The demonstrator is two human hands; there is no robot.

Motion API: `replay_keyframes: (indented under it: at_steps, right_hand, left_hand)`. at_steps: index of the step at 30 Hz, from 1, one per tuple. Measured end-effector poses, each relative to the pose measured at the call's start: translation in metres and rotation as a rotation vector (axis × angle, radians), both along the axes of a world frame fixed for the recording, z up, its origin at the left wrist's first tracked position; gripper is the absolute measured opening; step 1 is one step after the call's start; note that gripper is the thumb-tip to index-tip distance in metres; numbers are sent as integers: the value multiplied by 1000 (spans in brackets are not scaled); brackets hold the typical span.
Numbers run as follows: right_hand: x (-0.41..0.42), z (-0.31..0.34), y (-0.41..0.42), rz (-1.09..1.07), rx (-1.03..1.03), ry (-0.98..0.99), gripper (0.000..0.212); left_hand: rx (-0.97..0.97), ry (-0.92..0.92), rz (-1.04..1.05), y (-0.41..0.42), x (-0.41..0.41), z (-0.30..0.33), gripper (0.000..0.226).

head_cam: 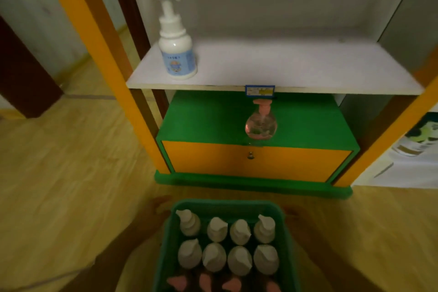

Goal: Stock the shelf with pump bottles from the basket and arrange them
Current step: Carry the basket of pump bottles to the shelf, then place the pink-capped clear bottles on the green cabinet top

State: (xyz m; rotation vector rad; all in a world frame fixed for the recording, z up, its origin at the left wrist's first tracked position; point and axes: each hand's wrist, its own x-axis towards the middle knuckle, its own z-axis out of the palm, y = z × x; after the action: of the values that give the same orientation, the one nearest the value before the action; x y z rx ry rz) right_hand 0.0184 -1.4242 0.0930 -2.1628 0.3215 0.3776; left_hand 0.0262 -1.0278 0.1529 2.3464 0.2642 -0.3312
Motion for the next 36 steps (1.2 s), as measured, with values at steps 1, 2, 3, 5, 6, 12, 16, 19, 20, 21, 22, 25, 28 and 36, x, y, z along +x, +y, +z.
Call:
replay_keyframes:
  at_steps: [1,2,3,5,6,12,16,19,20,21,22,25,28,36]
  right_hand:
    - [2,21,4,9,49,7,13]
    - [1,41,8,18,71,26,13]
    - [1,52,11,38,50,56,17]
    - [-4,82,22,80,38,22,25]
    - [-7,86,25,74,46,21,27]
    - [-31,110,36,37,108,-60,30]
    - [-44,116,35,56,148,-41,33]
    - [-47,116,32,48,168,-49,32]
    - [-48,113,30,44,173,-37,30]
    - [-49,107,29,55,164,-26,28]
    - [-50,101,28,79,142,-6,25]
    - [-56,72,22,165,-32,60,7]
    - [-69,43,21,341,-206,371,23]
    - [-123,-18,27,514,-395,279,38]
  left_hand:
    - [-52,11,-29,3,4,15,35]
    - [-90,49,-49,5,7,38,31]
    - [-119,68,-41,9,11,59,28]
    - [-117,54,-3,15,11,97,27]
    - [-118,10,9,19,7,109,27]
    - [-162,-207,-21,-18,-38,162,30]
    - [-273,-313,-122,-78,-45,202,25]
    - [-295,-361,-213,-109,-42,213,26]
    - [-258,-340,-258,-117,-42,210,26]
    - [-209,-300,-310,-124,-41,200,27]
    - [-160,-241,-356,-130,-39,185,27]
    - [-51,-75,-443,-137,-45,122,25]
    - [140,90,-627,-138,-68,52,26]
    - [413,360,-773,-159,-108,-63,32]
